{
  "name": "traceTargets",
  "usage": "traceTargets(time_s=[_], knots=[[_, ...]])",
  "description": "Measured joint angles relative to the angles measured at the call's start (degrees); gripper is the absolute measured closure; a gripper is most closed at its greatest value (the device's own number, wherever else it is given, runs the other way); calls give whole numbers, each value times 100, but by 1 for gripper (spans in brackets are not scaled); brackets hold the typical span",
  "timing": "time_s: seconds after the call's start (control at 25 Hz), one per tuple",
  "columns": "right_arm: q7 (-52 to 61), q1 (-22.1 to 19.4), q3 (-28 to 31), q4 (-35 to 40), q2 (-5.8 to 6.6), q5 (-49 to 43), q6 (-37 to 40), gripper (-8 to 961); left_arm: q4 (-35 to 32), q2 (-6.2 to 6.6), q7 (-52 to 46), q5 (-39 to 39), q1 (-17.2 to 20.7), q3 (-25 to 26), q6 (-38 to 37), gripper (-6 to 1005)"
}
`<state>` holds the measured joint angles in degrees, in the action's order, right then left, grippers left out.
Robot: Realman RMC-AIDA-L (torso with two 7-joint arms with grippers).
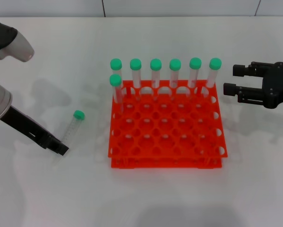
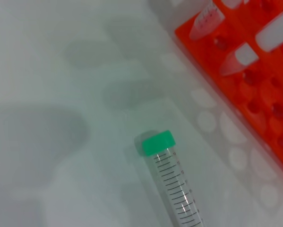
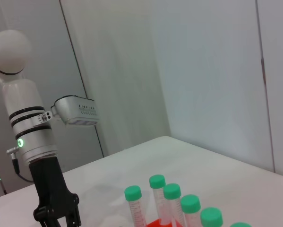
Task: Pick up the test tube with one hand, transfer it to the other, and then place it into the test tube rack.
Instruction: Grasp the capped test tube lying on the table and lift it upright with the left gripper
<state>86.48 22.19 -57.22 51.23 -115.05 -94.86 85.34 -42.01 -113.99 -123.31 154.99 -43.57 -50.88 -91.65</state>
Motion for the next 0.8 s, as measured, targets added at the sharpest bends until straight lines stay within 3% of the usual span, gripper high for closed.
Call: traceTargets(time_s=[0.8], knots=[[-69,-2,0,-9,0,59,0,324,159,53,-9,7,1,17,60,752]])
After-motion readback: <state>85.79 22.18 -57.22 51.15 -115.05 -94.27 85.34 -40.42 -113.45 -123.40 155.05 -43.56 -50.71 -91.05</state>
